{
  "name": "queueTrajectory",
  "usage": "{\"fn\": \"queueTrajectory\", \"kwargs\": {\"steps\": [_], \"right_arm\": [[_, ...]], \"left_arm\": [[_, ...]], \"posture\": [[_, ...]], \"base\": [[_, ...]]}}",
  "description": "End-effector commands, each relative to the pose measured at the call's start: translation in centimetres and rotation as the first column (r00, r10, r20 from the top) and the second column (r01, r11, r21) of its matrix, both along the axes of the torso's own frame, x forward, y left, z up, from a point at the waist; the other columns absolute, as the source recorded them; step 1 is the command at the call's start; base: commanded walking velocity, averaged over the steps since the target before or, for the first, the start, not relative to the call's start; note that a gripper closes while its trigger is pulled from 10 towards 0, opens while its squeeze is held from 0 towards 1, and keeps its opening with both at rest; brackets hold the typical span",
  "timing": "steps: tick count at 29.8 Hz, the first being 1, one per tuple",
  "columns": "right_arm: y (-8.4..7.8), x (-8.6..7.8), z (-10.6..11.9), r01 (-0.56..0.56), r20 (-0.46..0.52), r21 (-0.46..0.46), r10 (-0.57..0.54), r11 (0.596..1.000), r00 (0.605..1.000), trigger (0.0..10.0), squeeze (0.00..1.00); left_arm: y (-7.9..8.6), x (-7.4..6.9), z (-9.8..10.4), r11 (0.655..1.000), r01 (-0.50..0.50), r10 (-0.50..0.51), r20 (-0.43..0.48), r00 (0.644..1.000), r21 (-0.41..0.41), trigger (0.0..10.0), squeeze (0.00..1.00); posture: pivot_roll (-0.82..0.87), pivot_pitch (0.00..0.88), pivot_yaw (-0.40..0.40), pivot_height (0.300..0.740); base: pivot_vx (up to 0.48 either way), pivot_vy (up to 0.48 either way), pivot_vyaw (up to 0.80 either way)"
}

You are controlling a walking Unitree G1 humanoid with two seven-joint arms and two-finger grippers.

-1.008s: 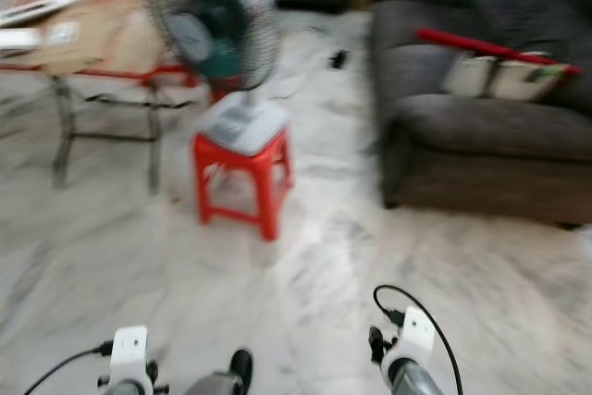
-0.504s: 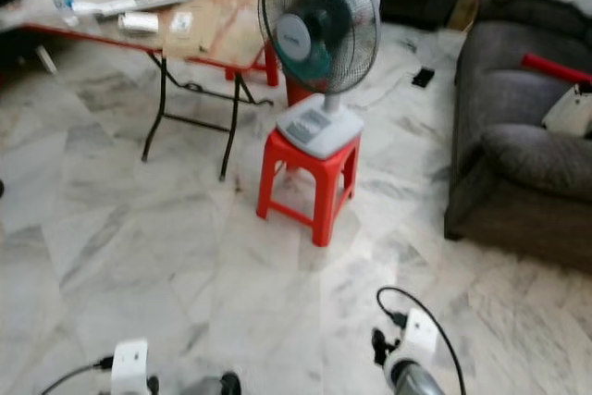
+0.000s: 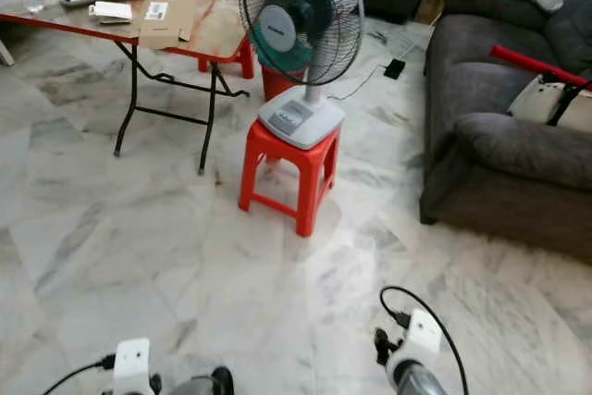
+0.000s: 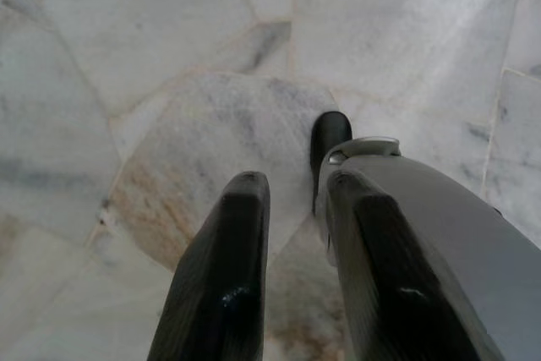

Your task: Picking trash to rubbish bin

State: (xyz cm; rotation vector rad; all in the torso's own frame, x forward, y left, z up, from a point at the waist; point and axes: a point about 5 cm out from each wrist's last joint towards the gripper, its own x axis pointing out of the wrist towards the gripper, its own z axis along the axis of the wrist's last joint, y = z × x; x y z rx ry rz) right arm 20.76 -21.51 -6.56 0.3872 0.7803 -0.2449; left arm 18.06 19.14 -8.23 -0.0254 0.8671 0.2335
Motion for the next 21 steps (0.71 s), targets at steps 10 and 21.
{"fn": "queueTrajectory", "kwargs": {"steps": [10,21], "right_arm": [[-0.2,-0.27,-0.09,0.006,-0.001,-0.007,-0.006,1.0,1.0,10.0,0.0],[-0.28,-0.34,-0.11,0.009,0.0,-0.006,-0.009,1.0,1.0,10.0,0.0]], "left_arm": [[0.25,-1.05,-0.5,1.0,-0.004,0.004,-0.042,0.999,0.0,10.0,0.0],[0.16,-0.71,-0.35,1.0,0.002,-0.002,-0.03,1.0,-0.002,10.0,0.0]], "posture": [[0.0,0.121,-0.091,0.74],[0.0,0.13,-0.09,0.74]], "base": [[0.0,0.095,-0.14],[0.0,0.334,0.0]]}}
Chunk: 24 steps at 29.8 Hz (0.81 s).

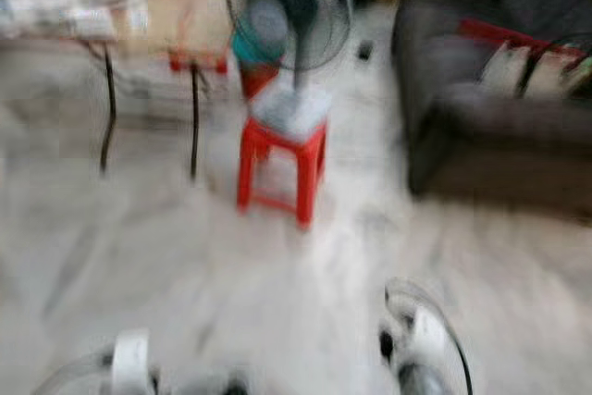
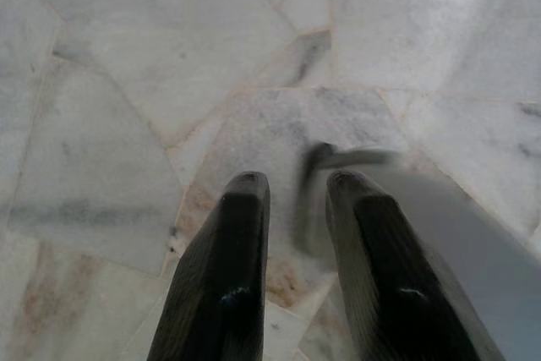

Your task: Picking trash to rubbish bin

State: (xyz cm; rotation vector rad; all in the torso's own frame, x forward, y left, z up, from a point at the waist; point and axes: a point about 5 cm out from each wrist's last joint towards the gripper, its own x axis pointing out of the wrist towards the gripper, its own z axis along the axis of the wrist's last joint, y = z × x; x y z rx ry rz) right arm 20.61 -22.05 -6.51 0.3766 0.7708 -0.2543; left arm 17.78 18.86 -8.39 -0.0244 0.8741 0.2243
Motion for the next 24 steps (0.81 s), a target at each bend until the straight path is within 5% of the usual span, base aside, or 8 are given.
{"fn": "queueTrajectory", "kwargs": {"steps": [1,24], "right_arm": [[0.27,-0.22,-0.18,0.005,-0.005,0.01,-0.005,1.0,1.0,10.0,0.0],[0.54,-0.15,-0.19,0.006,0.001,0.02,-0.006,1.0,1.0,10.0,0.0]], "left_arm": [[0.44,-0.39,-0.17,1.0,-0.004,0.004,-0.022,1.0,0.002,10.0,0.0],[0.56,0.34,0.21,1.0,-0.003,0.003,0.005,1.0,0.002,10.0,0.0]], "posture": [[0.0,0.139,-0.089,0.74],[0.01,0.17,-0.087,0.74]], "base": [[0.0,0.341,0.0],[0.0,0.335,0.0]]}}
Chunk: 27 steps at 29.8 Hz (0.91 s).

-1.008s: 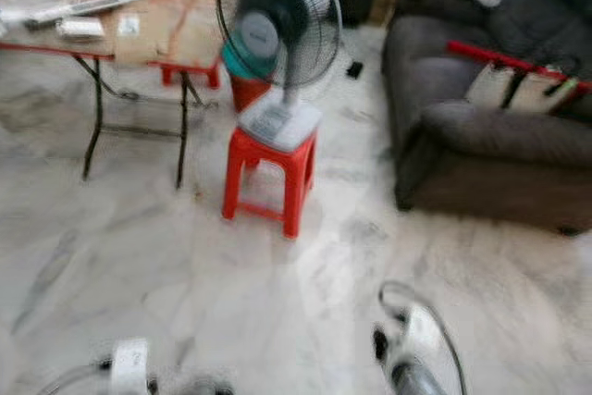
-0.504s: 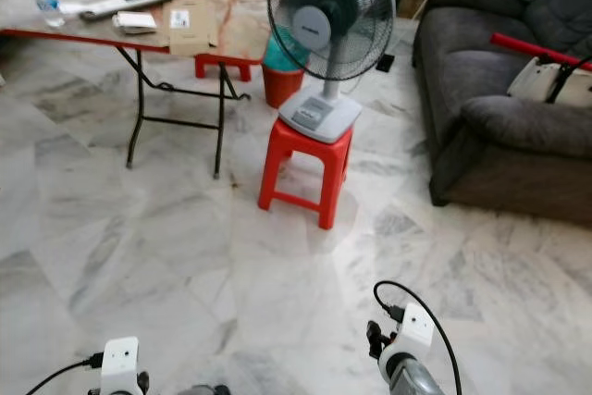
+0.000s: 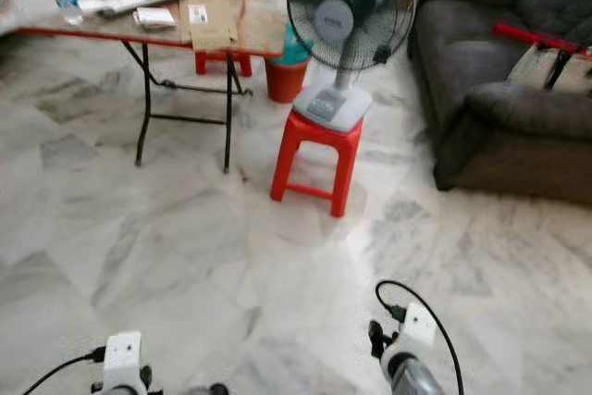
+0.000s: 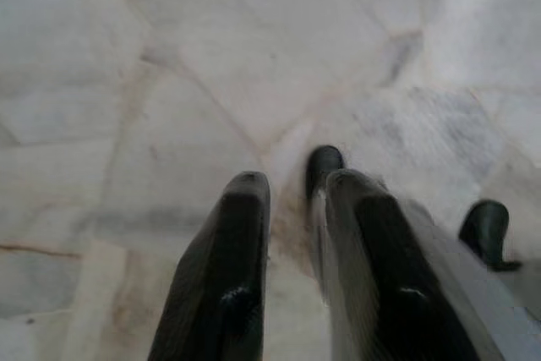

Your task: Picking trash to rubbish bin

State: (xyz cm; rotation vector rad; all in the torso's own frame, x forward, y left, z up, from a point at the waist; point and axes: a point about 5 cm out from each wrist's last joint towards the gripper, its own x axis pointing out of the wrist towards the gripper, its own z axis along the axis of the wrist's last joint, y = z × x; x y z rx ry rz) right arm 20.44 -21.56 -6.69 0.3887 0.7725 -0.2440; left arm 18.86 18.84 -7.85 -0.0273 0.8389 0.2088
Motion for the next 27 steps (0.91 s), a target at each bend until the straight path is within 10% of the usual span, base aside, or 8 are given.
{"fn": "queueTrajectory", "kwargs": {"steps": [1,27], "right_arm": [[0.04,0.02,0.0,0.011,0.0,0.005,-0.011,1.0,1.0,10.0,0.0],[-0.2,0.67,0.44,0.027,0.03,0.012,-0.027,1.0,0.999,10.0,0.0]], "left_arm": [[0.6,-0.76,-0.34,1.0,-0.018,0.018,-0.031,0.999,0.007,10.0,0.0],[0.55,-0.51,-0.19,1.0,-0.016,0.016,-0.015,1.0,0.01,10.0,0.0]], "posture": [[0.0,0.172,-0.088,0.74],[0.0,0.178,-0.087,0.74]], "base": [[0.0,0.337,0.0],[0.0,0.333,0.0]]}}
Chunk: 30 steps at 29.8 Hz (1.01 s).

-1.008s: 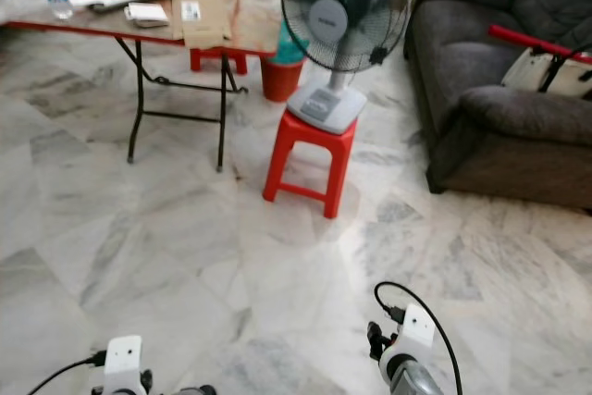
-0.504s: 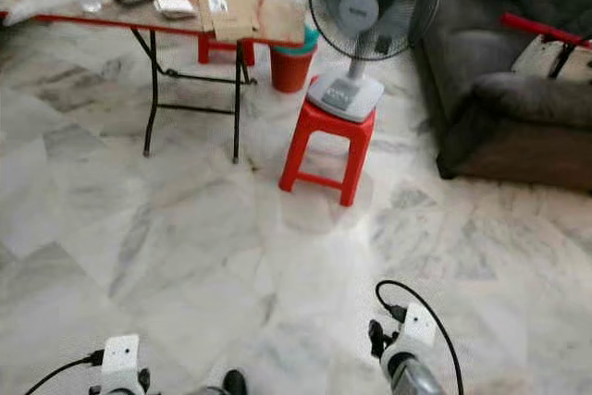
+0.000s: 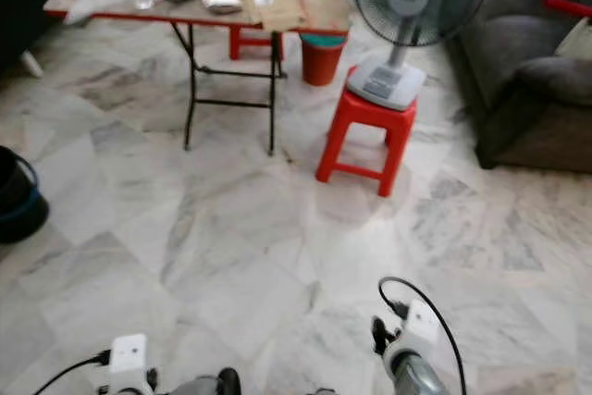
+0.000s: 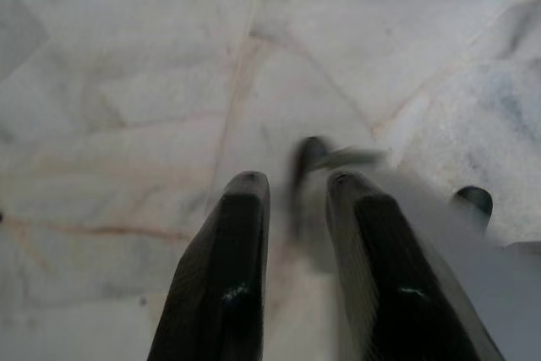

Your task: Picking trash to rubbish bin

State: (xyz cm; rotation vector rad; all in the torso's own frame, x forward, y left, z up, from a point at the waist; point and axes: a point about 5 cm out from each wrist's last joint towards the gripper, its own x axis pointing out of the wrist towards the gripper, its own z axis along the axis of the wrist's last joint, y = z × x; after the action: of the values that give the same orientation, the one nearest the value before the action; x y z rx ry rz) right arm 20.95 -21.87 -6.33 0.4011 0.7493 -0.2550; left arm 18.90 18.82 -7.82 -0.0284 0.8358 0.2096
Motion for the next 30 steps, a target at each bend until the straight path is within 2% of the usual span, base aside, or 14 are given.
{"fn": "queueTrajectory", "kwargs": {"steps": [1,5,10,12,14,15,16,18,19,20,21,24,26,30], "right_arm": [[0.1,0.5,0.3,0.005,0.022,0.008,-0.005,1.0,1.0,10.0,0.0],[0.3,1.9,1.2,-0.021,0.086,-0.002,0.021,1.0,0.996,10.0,0.0],[0.8,6.0,4.5,-0.147,0.26,-0.094,0.167,0.985,0.951,10.0,0.0],[0.8,6.0,4.6,-0.15,0.263,-0.097,0.17,0.984,0.95,10.0,0.0],[1.8,8.8,7.4,-0.209,0.4,-0.123,0.241,0.97,0.884,10.0,0.0],[1.8,8.8,7.4,-0.209,0.4,-0.123,0.241,0.97,0.884,10.0,0.0],[2.7,10.6,9.5,-0.242,0.489,-0.143,0.281,0.96,0.826,10.0,0.0],[3.7,12.0,11.4,-0.258,0.563,-0.154,0.299,0.954,0.77,10.0,0.0],[4.3,12.8,12.7,-0.257,0.62,-0.148,0.292,0.955,0.729,10.0,0.0],[4.3,12.8,12.7,-0.257,0.62,-0.148,0.292,0.955,0.729,10.0,0.0],[5.0,13.5,14.0,-0.255,0.669,-0.138,0.28,0.957,0.688,10.0,0.0],[6.0,14.3,15.6,-0.259,0.72,-0.134,0.273,0.957,0.637,10.0,0.0],[7.1,15.0,17.2,-0.268,0.763,-0.132,0.27,0.954,0.588,10.0,0.0],[8.0,15.2,18.2,-0.282,0.792,-0.134,0.274,0.95,0.546,10.0,0.0]], "left_arm": [[0.5,-0.3,-0.1,1.0,-0.013,0.013,-0.011,1.0,0.012,10.0,0.0],[0.4,0.7,0.5,1.0,-0.012,0.011,0.038,0.999,0.017,10.0,0.0],[-0.1,4.7,3.5,0.996,0.03,-0.052,0.27,0.962,0.085,10.0,0.0],[-0.1,4.8,3.6,0.996,0.03,-0.053,0.273,0.96,0.088,10.0,0.0],[-0.2,7.2,6.3,0.987,0.026,-0.093,0.422,0.902,0.161,10.0,0.0],[-0.2,7.2,6.3,0.987,0.026,-0.093,0.422,0.902,0.161,10.0,0.0],[-0.4,8.9,8.5,0.977,0.018,-0.13,0.529,0.839,0.213,10.0,0.0],[-0.7,10.2,10.6,0.968,0.007,-0.163,0.607,0.778,0.251,10.0,0.0],[-0.9,11.1,12.1,0.964,0.0,-0.182,0.659,0.729,0.267,10.0,0.0],[-0.9,11.1,12.1,0.964,0.0,-0.182,0.659,0.729,0.267,10.0,0.0],[-1.1,11.7,13.5,0.957,-0.009,-0.205,0.698,0.686,0.291,10.0,0.0],[-1.5,12.5,15.2,0.947,-0.019,-0.238,0.736,0.633,0.322,10.0,0.0],[-1.9,13.3,17.2,0.935,-0.038,-0.267,0.773,0.575,0.352,10.0,0.0],[-2.4,13.7,18.7,0.927,-0.046,-0.293,0.797,0.529,0.371,10.0,0.0]], "posture": [[0.01,0.179,-0.087,0.74],[0.01,0.183,-0.084,0.74],[0.01,0.19,-0.081,0.74],[0.01,0.19,-0.081,0.74],[0.01,0.188,-0.08,0.74],[0.01,0.188,-0.08,0.74],[0.01,0.185,-0.078,0.74],[0.01,0.184,-0.078,0.74],[0.02,0.183,-0.076,0.74],[0.02,0.183,-0.076,0.74],[0.02,0.183,-0.072,0.74],[0.01,0.18,-0.069,0.74],[0.01,0.175,-0.062,0.74],[0.02,0.17,-0.059,0.74]], "base": [[0.0,0.337,0.0],[0.0,0.337,0.0],[0.0,0.0,0.0],[0.0,0.0,0.0],[0.0,0.0,0.0],[0.0,0.0,0.0],[0.0,0.0,0.0],[0.0,0.0,0.0],[0.0,0.0,0.0],[0.0,0.0,0.0],[0.0,0.0,0.0],[0.0,0.0,0.0],[0.291,0.0,0.0],[0.352,0.0,0.0]]}}
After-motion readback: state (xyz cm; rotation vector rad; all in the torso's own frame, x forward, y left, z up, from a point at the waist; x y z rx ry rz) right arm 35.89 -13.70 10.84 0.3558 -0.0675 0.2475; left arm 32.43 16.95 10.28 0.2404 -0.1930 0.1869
